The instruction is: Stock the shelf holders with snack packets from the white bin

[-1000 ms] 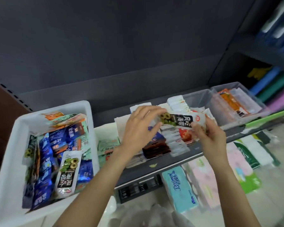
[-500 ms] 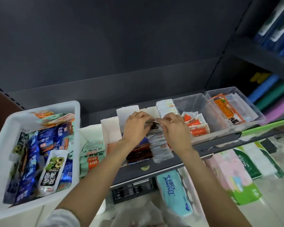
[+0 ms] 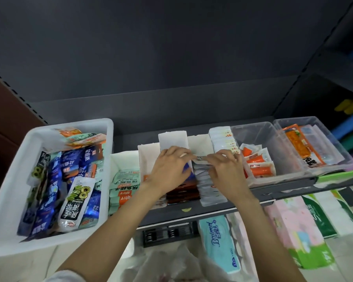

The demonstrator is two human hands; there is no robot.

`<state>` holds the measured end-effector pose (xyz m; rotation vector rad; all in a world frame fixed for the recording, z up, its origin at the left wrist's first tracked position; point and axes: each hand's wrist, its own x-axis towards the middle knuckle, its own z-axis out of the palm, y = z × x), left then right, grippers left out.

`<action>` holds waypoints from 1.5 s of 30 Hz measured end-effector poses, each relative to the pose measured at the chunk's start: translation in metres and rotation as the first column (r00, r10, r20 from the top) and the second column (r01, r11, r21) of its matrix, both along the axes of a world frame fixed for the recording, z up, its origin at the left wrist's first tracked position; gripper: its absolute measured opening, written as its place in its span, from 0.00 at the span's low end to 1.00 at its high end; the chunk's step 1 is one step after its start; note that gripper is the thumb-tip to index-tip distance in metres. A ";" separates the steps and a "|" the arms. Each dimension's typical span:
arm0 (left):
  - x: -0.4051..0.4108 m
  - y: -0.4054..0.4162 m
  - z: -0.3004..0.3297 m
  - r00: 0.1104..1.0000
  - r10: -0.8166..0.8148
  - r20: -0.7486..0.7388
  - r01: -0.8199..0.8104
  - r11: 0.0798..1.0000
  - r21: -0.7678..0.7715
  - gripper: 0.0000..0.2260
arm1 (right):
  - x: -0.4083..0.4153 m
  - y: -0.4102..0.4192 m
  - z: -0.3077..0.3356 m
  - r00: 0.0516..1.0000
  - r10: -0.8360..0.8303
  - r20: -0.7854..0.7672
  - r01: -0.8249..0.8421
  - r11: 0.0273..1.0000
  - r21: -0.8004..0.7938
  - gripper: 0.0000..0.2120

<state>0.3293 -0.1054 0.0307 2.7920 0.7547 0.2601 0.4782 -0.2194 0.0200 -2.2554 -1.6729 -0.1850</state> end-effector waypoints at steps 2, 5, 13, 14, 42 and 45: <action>-0.025 0.003 0.008 0.975 0.093 0.203 -0.089 0.996 -0.025 0.14 | -0.014 -0.001 0.011 0.979 -0.025 -0.202 0.058 0.986 0.159 0.14; -0.078 0.009 0.014 0.876 0.271 0.398 -0.273 0.960 -0.054 0.13 | -0.049 0.008 0.035 0.881 0.055 -0.470 0.078 0.963 0.258 0.13; -0.244 0.051 -0.022 0.653 0.755 0.060 -0.753 0.656 -0.056 0.12 | -0.186 0.086 0.040 0.717 0.397 -0.574 -0.409 0.905 0.115 0.13; -0.259 0.058 -0.029 0.658 0.753 0.002 -0.753 0.658 -0.014 0.14 | -0.206 0.099 0.033 0.715 0.412 -0.564 -0.449 0.890 0.081 0.14; -0.309 0.079 0.008 0.569 0.767 0.296 -0.094 0.419 -0.903 0.15 | -0.269 0.140 0.051 0.380 0.108 -0.919 -0.108 0.992 0.072 0.04; -0.279 0.072 0.025 0.590 0.741 0.320 0.027 0.378 -0.925 0.19 | -0.262 0.127 0.047 0.068 0.021 -0.997 0.003 1.000 0.021 0.08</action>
